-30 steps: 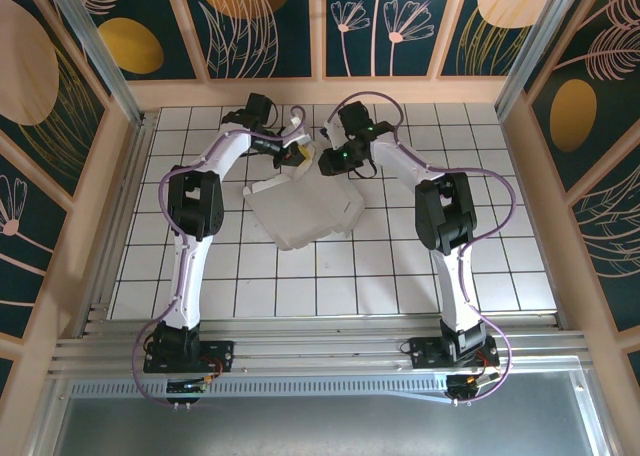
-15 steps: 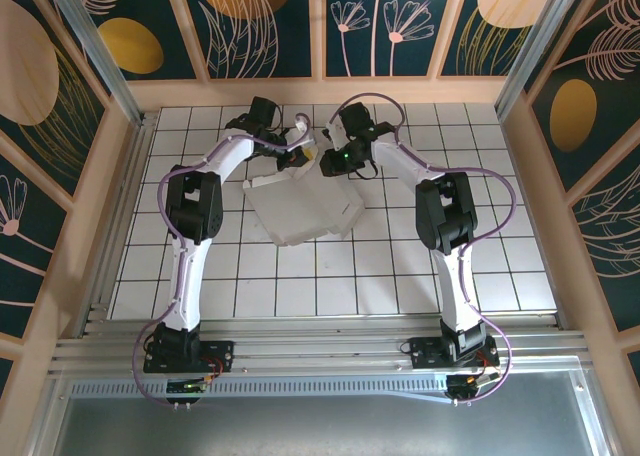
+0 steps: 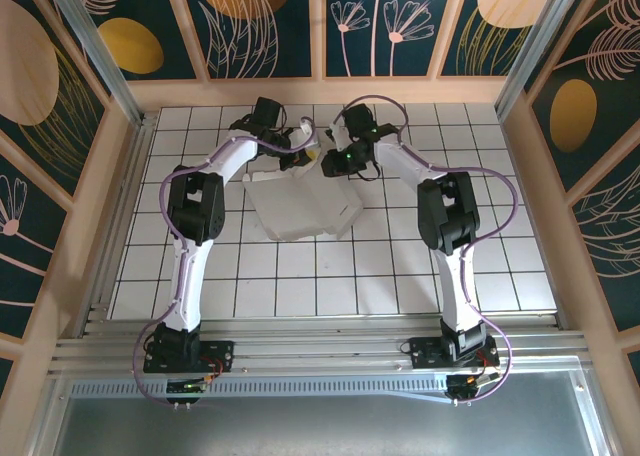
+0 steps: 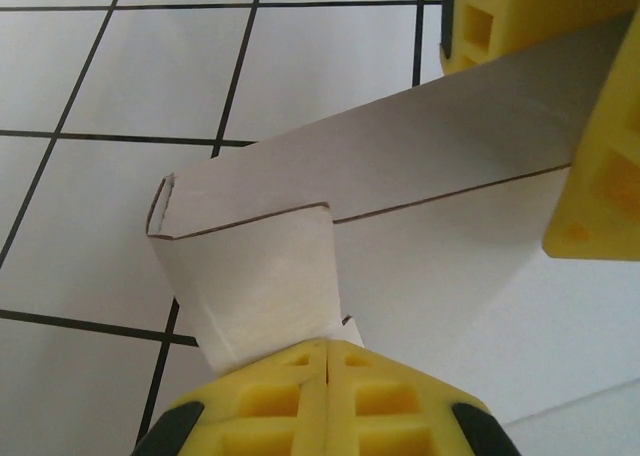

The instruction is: Fold the paper box

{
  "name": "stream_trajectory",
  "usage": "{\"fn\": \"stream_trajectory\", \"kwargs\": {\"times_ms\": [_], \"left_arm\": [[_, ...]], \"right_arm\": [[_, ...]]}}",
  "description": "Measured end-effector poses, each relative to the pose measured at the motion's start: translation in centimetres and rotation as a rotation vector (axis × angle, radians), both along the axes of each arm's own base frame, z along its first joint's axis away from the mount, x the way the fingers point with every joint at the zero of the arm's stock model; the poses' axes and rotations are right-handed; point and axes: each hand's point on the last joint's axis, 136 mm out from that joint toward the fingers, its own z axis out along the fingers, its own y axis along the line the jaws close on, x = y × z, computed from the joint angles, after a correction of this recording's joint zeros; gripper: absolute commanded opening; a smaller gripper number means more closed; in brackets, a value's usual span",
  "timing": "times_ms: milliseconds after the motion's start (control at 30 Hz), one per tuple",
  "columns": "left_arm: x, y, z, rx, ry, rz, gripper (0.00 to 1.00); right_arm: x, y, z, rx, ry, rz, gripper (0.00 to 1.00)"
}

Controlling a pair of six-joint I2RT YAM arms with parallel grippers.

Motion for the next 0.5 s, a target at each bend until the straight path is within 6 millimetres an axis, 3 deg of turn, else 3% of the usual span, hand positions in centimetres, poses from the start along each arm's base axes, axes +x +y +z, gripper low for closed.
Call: {"fn": "stream_trajectory", "kwargs": {"times_ms": [167, 367, 500], "left_arm": [[-0.13, -0.58, -0.15, 0.003, -0.007, -0.004, 0.17], [0.20, -0.96, 0.04, 0.000, -0.020, 0.010, 0.14], [0.63, -0.91, -0.07, 0.011, -0.030, 0.030, 0.33]], "right_arm": [[0.10, -0.63, -0.07, 0.013, -0.009, -0.019, 0.24], [0.07, -0.83, 0.37, 0.027, -0.027, -0.025, 0.23], [0.20, -0.71, 0.59, 0.039, -0.037, -0.021, 0.23]]}}
